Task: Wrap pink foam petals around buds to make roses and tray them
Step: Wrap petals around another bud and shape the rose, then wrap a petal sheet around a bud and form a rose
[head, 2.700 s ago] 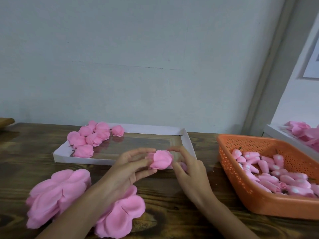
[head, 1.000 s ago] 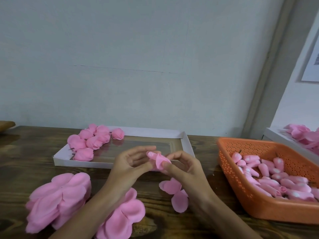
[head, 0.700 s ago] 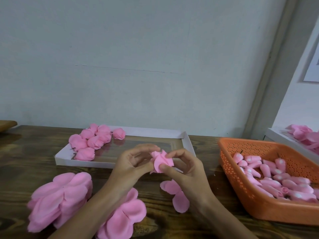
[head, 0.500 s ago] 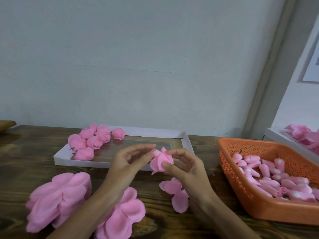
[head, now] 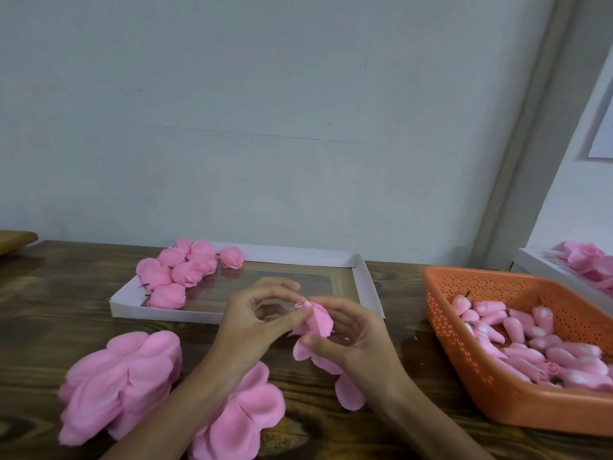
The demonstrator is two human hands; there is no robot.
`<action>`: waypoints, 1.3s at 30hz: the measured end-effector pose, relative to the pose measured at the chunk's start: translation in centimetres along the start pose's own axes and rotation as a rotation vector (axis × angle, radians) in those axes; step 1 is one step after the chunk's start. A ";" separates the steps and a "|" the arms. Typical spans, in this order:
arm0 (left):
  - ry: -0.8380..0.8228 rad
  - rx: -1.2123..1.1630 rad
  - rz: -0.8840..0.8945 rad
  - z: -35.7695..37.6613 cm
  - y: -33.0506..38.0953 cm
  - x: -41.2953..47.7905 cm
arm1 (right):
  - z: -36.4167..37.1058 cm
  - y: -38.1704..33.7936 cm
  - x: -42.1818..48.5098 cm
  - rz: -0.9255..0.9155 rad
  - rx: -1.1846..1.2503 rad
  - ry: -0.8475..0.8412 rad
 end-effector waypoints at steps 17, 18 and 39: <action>0.077 -0.062 -0.073 -0.5 -0.9 0.0 | -0.8 0.6 -0.3 0.141 0.109 0.112; 0.087 -0.094 -0.099 -0.5 -1.1 0.1 | -1.2 0.9 -0.2 0.173 0.086 0.139; -0.120 -0.125 -0.233 0.8 -2.0 0.0 | -0.6 0.1 0.2 0.133 -0.090 0.065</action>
Point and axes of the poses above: each hand's wrist, its own x-axis towards the middle knuckle, its own z-axis out of the palm, y = z × x, the point moved 7 cm from there along x, towards the middle knuckle, and after that the axes turned 3 degrees about z, right-handed, at the moved point
